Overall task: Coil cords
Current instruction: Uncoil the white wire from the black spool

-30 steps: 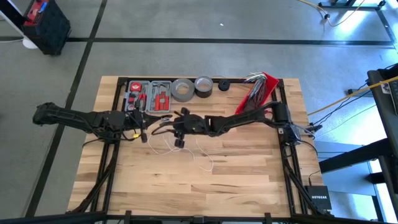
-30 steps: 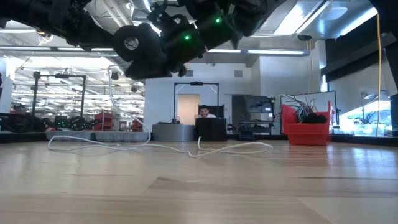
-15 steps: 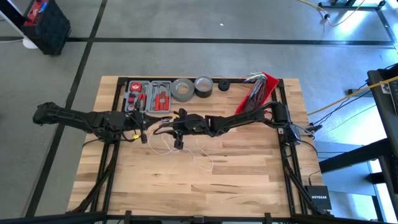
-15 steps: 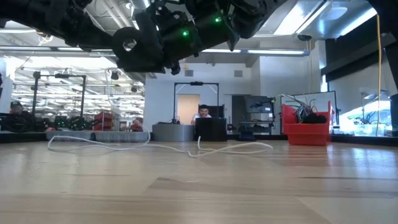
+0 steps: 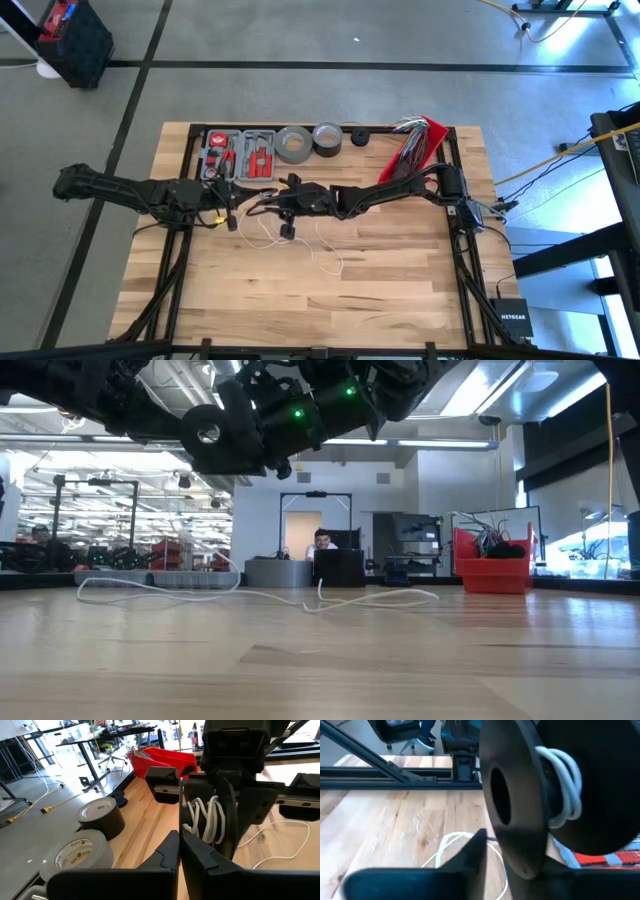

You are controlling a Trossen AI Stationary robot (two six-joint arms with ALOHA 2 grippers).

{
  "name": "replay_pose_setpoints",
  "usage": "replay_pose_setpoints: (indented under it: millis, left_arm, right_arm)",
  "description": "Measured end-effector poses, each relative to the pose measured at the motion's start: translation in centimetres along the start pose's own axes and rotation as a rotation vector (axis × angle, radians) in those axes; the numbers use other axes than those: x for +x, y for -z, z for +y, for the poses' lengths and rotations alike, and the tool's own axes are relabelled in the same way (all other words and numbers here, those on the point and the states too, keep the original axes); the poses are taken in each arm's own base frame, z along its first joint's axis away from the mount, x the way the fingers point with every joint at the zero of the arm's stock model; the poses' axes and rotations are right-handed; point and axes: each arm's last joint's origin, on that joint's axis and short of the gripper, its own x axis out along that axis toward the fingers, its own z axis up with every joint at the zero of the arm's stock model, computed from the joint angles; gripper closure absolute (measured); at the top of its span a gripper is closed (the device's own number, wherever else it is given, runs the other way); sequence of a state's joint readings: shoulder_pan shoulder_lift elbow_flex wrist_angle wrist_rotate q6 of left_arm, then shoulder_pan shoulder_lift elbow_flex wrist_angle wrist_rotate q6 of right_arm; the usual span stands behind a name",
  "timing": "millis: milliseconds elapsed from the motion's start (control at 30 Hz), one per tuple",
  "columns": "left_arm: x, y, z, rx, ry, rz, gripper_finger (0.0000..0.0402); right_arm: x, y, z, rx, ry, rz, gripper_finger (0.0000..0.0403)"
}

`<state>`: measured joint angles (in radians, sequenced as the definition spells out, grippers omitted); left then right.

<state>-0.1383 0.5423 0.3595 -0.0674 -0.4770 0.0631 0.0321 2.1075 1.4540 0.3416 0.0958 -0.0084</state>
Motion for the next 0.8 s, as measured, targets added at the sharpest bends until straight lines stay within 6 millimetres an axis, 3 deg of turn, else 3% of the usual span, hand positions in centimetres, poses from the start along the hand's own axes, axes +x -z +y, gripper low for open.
replay_pose_setpoints:
  millis: [133, 333, 500, 633, 800]
  left_arm:
    - [0.0, 0.0, 0.0, 0.0, 0.001, 0.0, 0.0398]
    - [0.0, 0.1, 0.0, 0.023, -0.005, 0.008, 0.0398]
    - [0.0, 0.1, 0.0, 0.021, -0.008, 0.012, 0.0398]
    - [0.0, 0.3, 0.0, 0.028, -0.008, 0.025, 0.0398]
    - [0.0, 0.3, 0.0, 0.036, -0.008, 0.027, 0.0398]
  right_arm:
    - [0.0, 0.0, 0.0, -0.052, 0.006, 0.002, 0.0391]
    - [-0.8, 0.0, -0.4, -0.111, 0.127, 0.108, 0.0379]
    - [-2.8, -0.6, -0.3, -0.182, 0.278, 0.244, 0.0397]
    - [-4.4, -2.1, 1.0, -0.223, 0.371, 0.235, 0.0391]
    - [-5.6, -4.1, 3.6, -0.279, 0.345, 0.123, 0.0396]
